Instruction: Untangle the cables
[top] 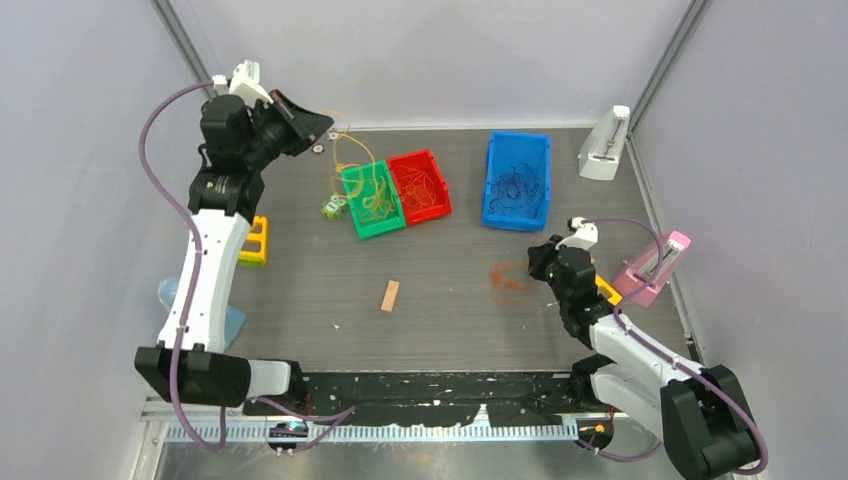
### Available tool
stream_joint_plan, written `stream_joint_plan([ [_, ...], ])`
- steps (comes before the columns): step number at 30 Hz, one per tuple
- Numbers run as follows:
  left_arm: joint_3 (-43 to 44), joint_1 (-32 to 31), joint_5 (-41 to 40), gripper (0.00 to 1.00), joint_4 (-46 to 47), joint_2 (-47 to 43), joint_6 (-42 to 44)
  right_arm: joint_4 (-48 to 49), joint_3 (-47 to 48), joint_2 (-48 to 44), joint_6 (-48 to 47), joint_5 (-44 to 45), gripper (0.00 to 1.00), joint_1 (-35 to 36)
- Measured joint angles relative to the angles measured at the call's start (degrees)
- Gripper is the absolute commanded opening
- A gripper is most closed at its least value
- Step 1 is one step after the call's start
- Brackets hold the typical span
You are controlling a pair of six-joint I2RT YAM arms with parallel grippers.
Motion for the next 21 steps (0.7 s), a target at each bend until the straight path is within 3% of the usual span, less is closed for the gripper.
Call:
stream_joint_plan([
  [9,6.6,0.0,0.4,0.0,1.5,8.1,-3.4,1.4,-1.1,-3.1,-0.7,-0.6,0.05,0.0],
  [21,6.4,0.0,-0.3,0.0,3.5,19.3,-4.4,1.9,-1.4,-3.7,-0.9,-0.6,0.05,0.0],
])
